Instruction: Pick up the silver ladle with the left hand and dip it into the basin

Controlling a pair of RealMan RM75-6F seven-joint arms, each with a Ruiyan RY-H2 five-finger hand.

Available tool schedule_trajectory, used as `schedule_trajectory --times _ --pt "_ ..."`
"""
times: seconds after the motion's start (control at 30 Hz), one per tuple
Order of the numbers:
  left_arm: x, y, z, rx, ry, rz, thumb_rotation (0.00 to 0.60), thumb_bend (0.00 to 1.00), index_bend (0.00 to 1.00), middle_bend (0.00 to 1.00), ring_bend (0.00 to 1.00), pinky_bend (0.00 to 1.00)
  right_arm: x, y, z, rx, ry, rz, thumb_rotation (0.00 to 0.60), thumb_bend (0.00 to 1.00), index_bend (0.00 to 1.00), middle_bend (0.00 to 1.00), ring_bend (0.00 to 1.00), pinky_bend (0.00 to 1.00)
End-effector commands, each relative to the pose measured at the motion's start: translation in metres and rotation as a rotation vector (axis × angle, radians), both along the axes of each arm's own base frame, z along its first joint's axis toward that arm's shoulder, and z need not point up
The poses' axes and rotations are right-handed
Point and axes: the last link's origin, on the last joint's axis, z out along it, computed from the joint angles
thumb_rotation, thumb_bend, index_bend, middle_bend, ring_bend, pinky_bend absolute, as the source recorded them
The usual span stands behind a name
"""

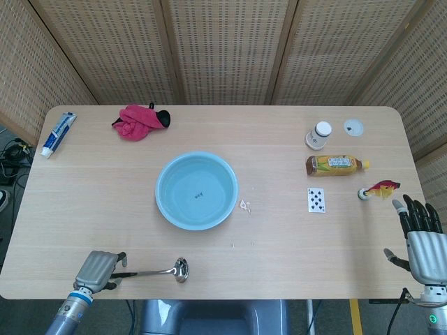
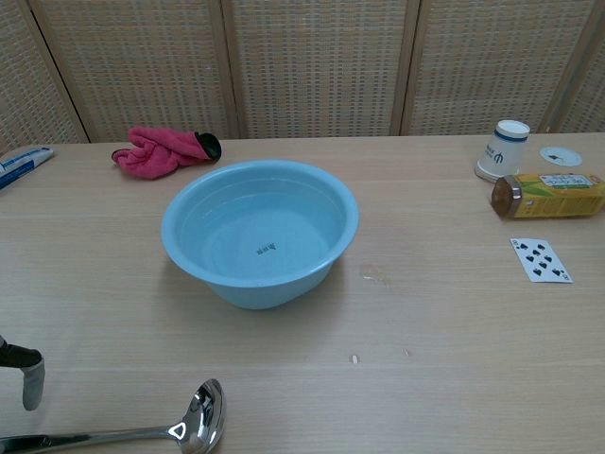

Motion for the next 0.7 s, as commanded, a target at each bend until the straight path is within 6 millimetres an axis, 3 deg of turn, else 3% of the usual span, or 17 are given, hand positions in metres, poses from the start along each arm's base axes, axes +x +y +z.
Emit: schedule_trajectory --times 0.03,0.7 --pt "0.0 0.0 -0.004 -0.004 0.001 -0.002 0.6 0.36 0.46 0.98 0.91 1.0 0.0 0.0 0.0 0.0 0.0 -0.001 0.6 0.0 0.0 0.0 0.0 0.0" --pt "0.005 -0.002 -0.028 -0.014 0.001 -0.016 0.6 0.36 0.47 0.98 0.91 1.0 -0.002 -0.001 0.001 0.005 -0.005 -0.007 0.6 0.0 0.0 0.0 0.0 0.0"
